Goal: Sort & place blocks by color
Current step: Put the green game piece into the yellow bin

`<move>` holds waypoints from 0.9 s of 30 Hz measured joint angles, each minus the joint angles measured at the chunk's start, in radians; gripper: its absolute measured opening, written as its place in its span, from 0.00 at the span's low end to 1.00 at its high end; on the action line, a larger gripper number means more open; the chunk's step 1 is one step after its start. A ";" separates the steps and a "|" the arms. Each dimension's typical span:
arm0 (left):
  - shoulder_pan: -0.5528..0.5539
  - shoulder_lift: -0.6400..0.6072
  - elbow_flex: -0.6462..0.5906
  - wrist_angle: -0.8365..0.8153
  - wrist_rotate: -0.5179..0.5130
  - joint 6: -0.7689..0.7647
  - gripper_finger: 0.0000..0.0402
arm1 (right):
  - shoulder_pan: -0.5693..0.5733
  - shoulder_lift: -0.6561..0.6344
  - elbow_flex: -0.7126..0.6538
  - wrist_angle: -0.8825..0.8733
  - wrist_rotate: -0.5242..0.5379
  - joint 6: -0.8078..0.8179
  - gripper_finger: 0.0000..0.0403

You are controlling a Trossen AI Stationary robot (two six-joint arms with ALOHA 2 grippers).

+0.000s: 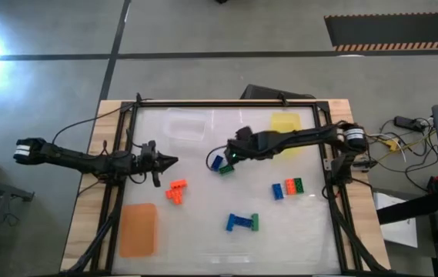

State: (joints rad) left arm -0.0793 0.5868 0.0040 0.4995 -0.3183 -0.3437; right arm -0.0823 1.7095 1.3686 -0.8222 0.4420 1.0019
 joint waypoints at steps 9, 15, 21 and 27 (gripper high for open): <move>0.000 0.037 0.000 0.010 0.000 -0.018 0.01 | -0.164 -0.175 -0.047 -0.176 0.031 -0.021 0.32; 0.000 0.046 0.004 0.023 0.000 -0.018 0.01 | -0.286 -0.271 -0.142 -0.187 0.027 -0.035 0.33; 0.000 0.055 0.005 0.024 0.000 -0.018 0.01 | -0.383 -0.343 -0.277 -0.172 -0.005 -0.037 0.33; 0.000 0.071 0.006 0.024 0.000 -0.018 0.01 | -0.437 -0.382 -0.436 -0.037 -0.066 -0.045 0.33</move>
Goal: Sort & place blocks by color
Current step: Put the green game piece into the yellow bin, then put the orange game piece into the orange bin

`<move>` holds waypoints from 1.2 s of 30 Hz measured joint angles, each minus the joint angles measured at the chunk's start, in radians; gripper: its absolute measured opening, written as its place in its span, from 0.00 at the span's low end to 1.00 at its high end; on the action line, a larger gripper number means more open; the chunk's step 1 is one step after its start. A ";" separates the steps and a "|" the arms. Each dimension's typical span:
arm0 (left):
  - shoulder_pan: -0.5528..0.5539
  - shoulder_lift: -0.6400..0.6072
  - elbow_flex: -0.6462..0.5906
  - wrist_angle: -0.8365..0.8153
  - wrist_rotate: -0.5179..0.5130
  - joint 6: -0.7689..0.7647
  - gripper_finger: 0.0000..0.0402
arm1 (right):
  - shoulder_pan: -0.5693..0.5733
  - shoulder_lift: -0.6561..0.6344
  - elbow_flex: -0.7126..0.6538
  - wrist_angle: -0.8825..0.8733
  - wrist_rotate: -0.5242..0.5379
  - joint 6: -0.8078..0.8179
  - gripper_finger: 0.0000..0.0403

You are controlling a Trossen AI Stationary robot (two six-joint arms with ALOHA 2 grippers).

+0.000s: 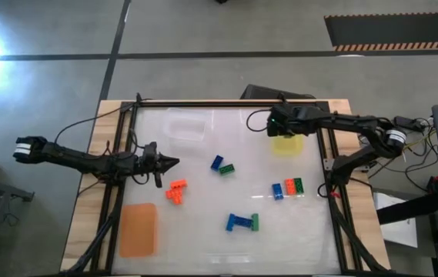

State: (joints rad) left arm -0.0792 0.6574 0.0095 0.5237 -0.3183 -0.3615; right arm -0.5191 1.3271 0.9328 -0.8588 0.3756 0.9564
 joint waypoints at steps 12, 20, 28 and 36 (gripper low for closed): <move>0.001 0.023 0.001 0.028 0.000 0.001 0.01 | -0.023 0.028 -0.123 0.217 -0.043 -0.033 0.36; 0.000 0.023 0.001 0.030 0.000 0.002 0.01 | -0.023 0.019 -0.122 0.218 -0.035 -0.055 0.46; 0.000 0.023 0.002 0.068 0.000 -0.027 0.01 | 0.014 -0.044 -0.078 0.190 -0.071 -0.143 0.45; 0.000 0.073 0.003 0.307 0.024 -0.051 0.01 | 0.195 -0.190 -0.075 0.196 -0.011 -0.253 0.41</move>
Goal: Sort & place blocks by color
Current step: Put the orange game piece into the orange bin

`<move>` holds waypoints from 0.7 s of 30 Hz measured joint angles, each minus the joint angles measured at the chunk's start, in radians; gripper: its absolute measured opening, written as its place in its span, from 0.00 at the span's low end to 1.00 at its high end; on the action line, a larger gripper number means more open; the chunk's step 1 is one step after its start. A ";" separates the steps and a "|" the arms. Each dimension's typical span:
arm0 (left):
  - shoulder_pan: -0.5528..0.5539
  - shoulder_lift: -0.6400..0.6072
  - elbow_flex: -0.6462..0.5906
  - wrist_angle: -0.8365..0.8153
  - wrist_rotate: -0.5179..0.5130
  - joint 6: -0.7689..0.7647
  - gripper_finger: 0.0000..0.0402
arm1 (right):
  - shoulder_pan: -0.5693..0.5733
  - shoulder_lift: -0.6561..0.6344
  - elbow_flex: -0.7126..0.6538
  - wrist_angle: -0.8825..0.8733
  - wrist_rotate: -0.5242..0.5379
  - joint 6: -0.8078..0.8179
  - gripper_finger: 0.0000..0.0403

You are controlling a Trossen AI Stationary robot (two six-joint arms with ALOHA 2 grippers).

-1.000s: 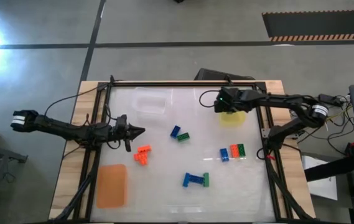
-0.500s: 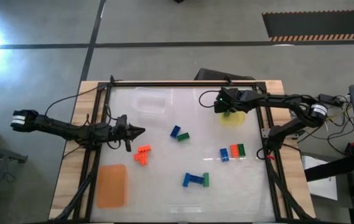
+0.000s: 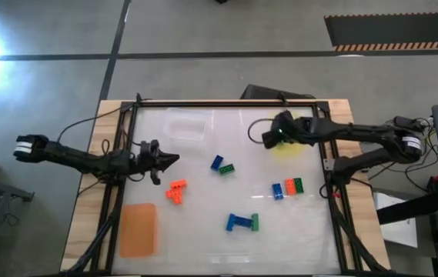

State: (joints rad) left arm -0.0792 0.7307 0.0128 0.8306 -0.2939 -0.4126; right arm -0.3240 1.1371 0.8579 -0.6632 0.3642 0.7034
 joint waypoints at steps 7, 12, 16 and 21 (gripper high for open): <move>-0.001 0.072 0.017 0.216 0.092 -0.078 0.01 | 0.197 -0.075 -0.016 0.047 0.029 -0.172 0.36; -0.002 0.147 0.101 0.305 0.194 -0.081 0.01 | 0.306 -0.110 -0.064 0.204 0.029 -0.359 0.32; -0.002 0.223 0.192 0.303 0.203 -0.110 0.01 | 0.364 -0.136 -0.133 0.384 0.020 -0.514 0.29; -0.007 0.291 0.290 0.171 0.206 -0.209 0.00 | 0.394 -0.178 -0.215 0.531 -0.036 -0.618 0.25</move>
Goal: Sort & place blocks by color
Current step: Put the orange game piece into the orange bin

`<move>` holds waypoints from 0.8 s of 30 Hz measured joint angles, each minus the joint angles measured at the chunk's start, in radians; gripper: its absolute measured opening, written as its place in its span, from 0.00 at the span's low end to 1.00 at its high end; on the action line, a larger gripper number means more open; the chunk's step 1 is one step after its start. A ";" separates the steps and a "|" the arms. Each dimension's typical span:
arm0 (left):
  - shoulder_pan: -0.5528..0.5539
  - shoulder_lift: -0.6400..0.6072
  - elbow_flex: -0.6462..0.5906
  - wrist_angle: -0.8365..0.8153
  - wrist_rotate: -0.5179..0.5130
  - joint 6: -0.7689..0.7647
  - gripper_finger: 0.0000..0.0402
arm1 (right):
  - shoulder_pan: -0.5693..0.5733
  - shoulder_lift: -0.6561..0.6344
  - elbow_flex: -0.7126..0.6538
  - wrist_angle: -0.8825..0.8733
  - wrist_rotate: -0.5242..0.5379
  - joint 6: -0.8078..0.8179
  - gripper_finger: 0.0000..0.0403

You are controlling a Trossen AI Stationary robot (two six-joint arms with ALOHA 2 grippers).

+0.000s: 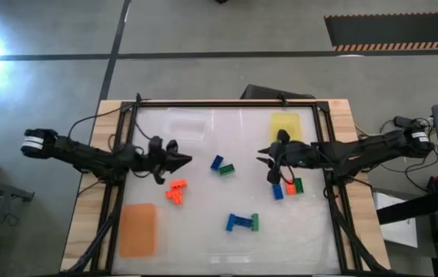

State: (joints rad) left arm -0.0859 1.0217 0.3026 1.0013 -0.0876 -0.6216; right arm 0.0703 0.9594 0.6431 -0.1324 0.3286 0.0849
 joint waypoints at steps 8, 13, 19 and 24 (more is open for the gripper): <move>-0.033 0.041 0.204 -0.596 -0.030 -0.168 0.00 | 0.002 -0.085 -0.043 0.029 -0.022 -0.056 0.20; -0.061 0.040 0.385 -1.126 -0.031 -0.211 0.00 | 0.002 -0.139 -0.054 0.051 -0.022 -0.099 0.18; -0.099 0.081 0.548 -1.542 -0.022 -0.210 0.00 | 0.002 -0.187 -0.067 0.066 -0.022 -0.130 0.18; -0.132 0.178 0.597 -1.594 0.024 -0.203 0.00 | 0.002 -0.191 -0.080 0.063 -0.022 -0.126 0.18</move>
State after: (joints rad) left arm -0.2182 1.1996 0.8991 -0.5924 -0.0641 -0.8246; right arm 0.0723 0.7679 0.5633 -0.0689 0.3065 -0.0414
